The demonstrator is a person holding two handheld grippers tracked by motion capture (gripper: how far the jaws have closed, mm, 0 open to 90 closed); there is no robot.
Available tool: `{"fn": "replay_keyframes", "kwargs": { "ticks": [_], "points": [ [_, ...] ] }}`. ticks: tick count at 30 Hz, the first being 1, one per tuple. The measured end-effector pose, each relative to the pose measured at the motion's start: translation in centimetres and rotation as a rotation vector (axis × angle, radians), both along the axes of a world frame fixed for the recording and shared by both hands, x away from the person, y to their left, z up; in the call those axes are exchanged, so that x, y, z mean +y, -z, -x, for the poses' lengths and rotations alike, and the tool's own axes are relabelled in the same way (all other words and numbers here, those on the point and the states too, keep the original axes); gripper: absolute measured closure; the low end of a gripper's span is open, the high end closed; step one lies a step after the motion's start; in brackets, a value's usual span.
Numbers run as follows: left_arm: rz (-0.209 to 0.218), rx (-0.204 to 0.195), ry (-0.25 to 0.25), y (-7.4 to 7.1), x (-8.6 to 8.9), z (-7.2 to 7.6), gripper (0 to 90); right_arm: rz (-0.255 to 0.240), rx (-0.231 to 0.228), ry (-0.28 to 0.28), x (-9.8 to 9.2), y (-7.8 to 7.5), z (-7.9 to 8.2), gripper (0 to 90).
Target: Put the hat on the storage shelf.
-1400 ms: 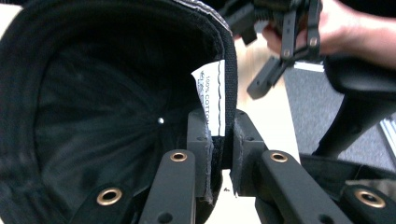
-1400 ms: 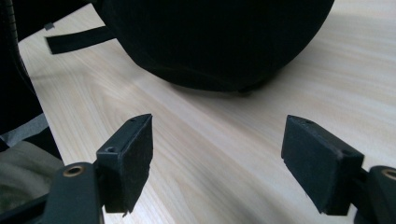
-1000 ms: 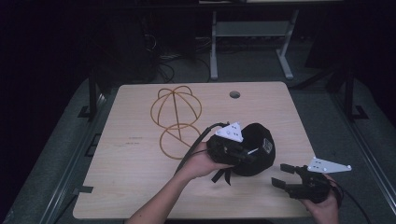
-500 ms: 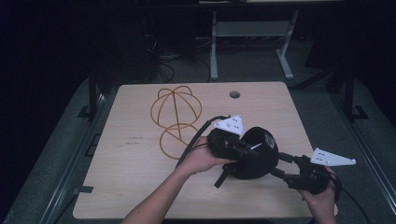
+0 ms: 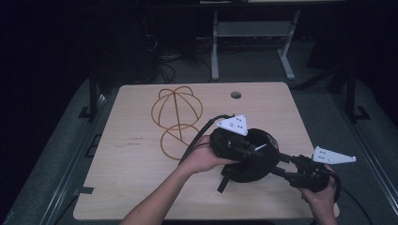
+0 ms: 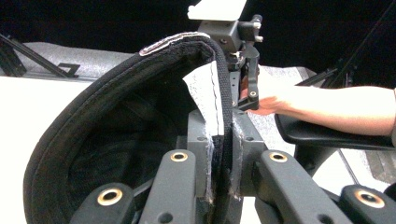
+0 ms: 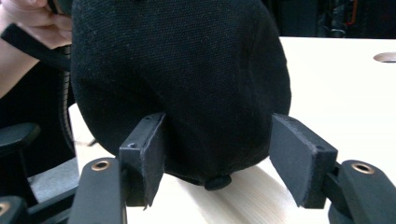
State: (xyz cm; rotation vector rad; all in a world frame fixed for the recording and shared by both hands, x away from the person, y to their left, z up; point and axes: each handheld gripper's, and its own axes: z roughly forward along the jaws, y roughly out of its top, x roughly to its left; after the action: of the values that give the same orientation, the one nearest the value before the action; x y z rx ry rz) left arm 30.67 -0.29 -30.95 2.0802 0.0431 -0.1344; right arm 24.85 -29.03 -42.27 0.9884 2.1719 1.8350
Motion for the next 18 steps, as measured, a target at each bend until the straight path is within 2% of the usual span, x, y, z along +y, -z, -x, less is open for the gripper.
{"fn": "replay_keyframes", "kwargs": {
  "ticks": [2, 4, 7, 9, 10, 16, 18],
  "points": [
    [0.003, 0.000, 0.004, -0.1, -0.1, 0.0, 80.4, -0.005, 0.005, -0.008, 0.0, 0.0, 0.0, 40.1],
    [0.005, 0.003, 0.009, -0.1, -0.1, 0.0, 80.4, -0.021, 0.018, -0.031, 0.0, 0.0, -0.1, 47.5],
    [-0.004, 0.000, 0.005, 0.0, 0.0, 0.0, 80.4, -0.019, 0.015, -0.060, 0.1, 0.0, -0.1, 66.8],
    [-0.009, -0.002, -0.004, 0.1, 0.2, -0.1, 80.4, 0.001, 0.012, -0.051, 0.2, -0.1, 0.0, 80.8],
    [-0.011, -0.005, -0.008, 0.1, 0.3, -0.1, 80.3, 0.003, 0.015, -0.056, 0.3, -0.2, 0.0, 83.7],
    [-0.038, -0.017, -0.062, 0.5, 1.6, -0.2, 79.1, 0.043, 0.032, -0.028, 0.4, -0.7, 0.2, 88.2],
    [-0.037, -0.022, -0.075, 0.5, 1.9, -0.2, 77.7, 0.055, 0.025, -0.021, 0.5, -0.9, 0.3, 88.4]
  ]
}}
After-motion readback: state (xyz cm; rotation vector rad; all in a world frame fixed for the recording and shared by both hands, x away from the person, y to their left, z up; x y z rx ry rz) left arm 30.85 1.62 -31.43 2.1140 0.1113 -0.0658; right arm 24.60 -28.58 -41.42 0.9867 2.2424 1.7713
